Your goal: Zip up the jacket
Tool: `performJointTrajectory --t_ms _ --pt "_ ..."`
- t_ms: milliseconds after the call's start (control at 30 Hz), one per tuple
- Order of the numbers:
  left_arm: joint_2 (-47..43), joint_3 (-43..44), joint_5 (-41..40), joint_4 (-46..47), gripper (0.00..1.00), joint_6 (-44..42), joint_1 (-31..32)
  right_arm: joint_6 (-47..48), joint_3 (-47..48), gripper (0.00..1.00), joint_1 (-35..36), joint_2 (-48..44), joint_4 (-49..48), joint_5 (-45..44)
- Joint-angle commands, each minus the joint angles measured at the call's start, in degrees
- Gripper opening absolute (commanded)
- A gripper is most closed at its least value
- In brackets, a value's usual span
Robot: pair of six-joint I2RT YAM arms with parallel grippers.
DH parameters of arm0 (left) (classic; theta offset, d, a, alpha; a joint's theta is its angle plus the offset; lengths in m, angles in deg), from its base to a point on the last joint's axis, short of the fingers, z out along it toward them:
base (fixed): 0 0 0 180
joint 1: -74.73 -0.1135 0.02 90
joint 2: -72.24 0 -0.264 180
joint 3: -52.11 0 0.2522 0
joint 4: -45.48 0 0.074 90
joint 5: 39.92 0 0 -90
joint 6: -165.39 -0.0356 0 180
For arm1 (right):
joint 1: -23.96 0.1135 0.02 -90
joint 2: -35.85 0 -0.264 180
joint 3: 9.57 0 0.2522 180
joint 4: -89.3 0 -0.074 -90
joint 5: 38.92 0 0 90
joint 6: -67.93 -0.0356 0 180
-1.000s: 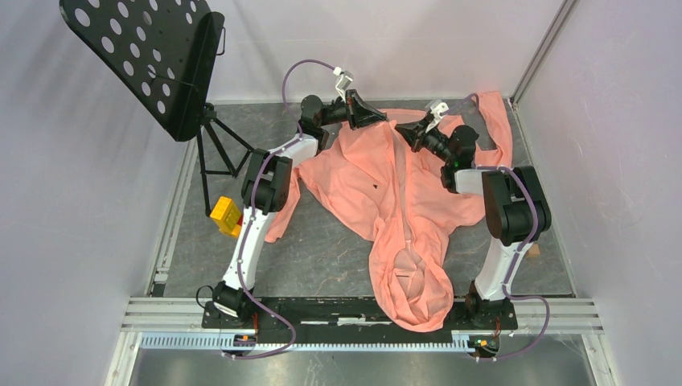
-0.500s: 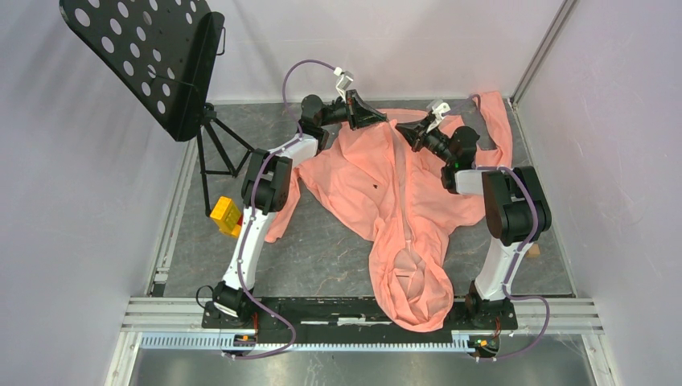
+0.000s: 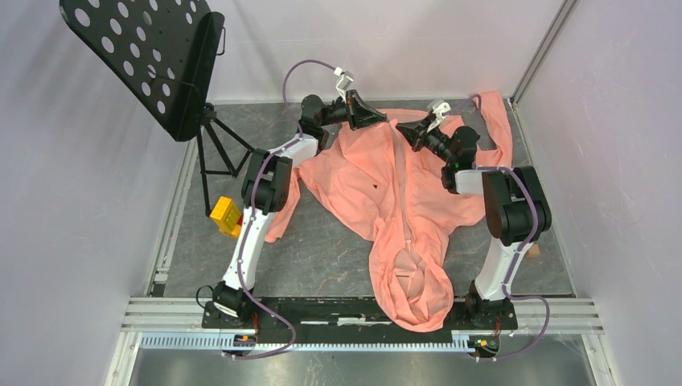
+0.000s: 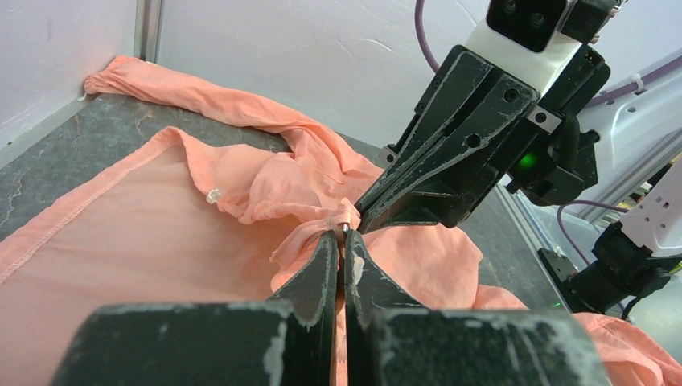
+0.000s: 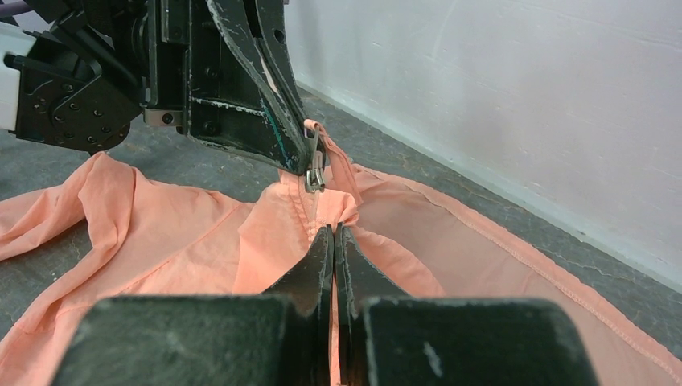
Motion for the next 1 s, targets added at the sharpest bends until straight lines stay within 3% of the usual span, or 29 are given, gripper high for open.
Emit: performJointTrajectory --t_ms 0,967 --pt "0.14 1.96 1.25 3.44 0.02 2.08 0.11 0.0 0.61 0.0 -0.3 -0.88 -1.75 -1.15" --pt "-0.06 1.95 0.05 1.51 0.02 1.13 -0.01 -1.03 -0.72 0.0 -0.34 -1.62 -5.03 -0.23"
